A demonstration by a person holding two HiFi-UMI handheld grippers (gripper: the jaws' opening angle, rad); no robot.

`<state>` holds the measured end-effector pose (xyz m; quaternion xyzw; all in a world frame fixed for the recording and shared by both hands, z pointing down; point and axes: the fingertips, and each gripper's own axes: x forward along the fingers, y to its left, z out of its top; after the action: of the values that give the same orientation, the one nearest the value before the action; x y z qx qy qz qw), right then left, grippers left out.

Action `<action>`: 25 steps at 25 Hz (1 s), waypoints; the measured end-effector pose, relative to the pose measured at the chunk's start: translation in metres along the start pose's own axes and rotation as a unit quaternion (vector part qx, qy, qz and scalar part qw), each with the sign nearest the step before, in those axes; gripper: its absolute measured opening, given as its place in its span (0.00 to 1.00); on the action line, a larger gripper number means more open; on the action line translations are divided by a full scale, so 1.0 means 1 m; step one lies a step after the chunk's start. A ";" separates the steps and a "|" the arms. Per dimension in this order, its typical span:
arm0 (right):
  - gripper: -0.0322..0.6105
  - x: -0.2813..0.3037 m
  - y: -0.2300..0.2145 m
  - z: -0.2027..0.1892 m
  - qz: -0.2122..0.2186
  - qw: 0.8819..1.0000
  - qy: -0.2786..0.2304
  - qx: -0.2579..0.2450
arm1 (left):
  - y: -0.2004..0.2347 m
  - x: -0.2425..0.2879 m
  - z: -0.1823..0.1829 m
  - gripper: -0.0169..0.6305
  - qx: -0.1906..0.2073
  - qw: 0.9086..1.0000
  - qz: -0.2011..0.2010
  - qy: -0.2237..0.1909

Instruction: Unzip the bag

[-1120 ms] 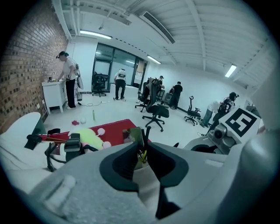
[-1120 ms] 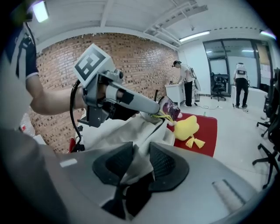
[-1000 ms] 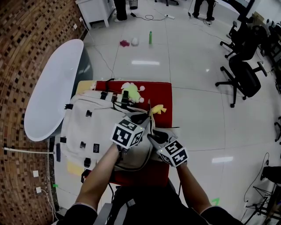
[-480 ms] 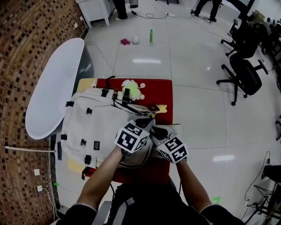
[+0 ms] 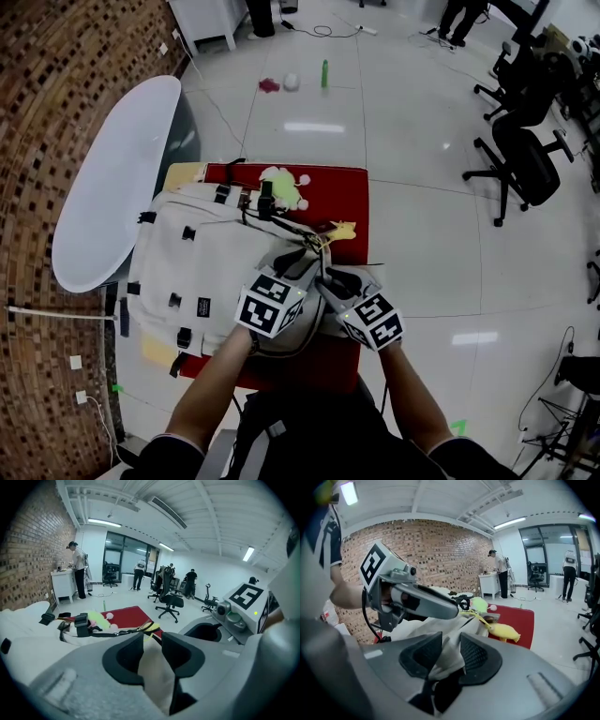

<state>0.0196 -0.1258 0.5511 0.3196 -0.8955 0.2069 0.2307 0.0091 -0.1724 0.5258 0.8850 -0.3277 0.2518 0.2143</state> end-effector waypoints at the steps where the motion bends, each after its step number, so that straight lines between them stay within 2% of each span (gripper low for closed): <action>1: 0.24 0.000 0.000 0.000 0.001 1.000 0.001 -0.001 | 0.005 -0.003 0.003 0.22 -0.005 1.000 0.007 -0.006; 4: 0.24 0.002 0.000 0.000 0.004 1.000 0.003 -0.004 | 0.028 -0.005 0.010 0.22 -0.010 0.999 0.035 -0.014; 6: 0.24 0.003 0.000 0.000 0.006 1.000 0.003 -0.004 | 0.039 0.002 0.010 0.23 -0.017 0.999 0.040 -0.004; 11: 0.24 0.003 0.001 -0.001 0.009 1.000 0.003 -0.004 | 0.045 0.023 0.007 0.23 -0.116 0.993 0.022 0.023; 14: 0.24 0.003 0.001 -0.002 0.011 1.000 0.003 -0.003 | 0.047 0.028 -0.003 0.23 -0.138 0.988 0.049 0.049; 16: 0.24 0.004 0.002 -0.002 0.014 1.000 0.004 -0.004 | 0.048 0.027 -0.010 0.23 -0.163 0.983 0.062 0.049; 18: 0.24 0.005 0.001 -0.002 0.015 1.000 0.005 -0.006 | 0.047 0.029 -0.014 0.22 -0.190 0.979 0.060 0.044; 19: 0.24 0.006 0.001 -0.002 0.016 1.000 0.005 -0.006 | 0.047 0.031 -0.015 0.21 -0.198 0.978 0.055 0.042; 22: 0.24 0.008 0.002 -0.002 0.016 1.000 0.005 -0.006 | 0.043 0.033 -0.015 0.08 -0.203 0.977 0.044 0.042; 25: 0.23 0.008 0.002 -0.002 0.016 1.000 0.005 -0.007 | 0.036 0.029 -0.008 0.05 -0.218 0.976 0.019 0.017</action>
<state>0.0137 -0.1272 0.5569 0.3025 -0.9009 0.2054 0.2339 0.0009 -0.2065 0.5566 0.8063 -0.3880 0.1930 0.4025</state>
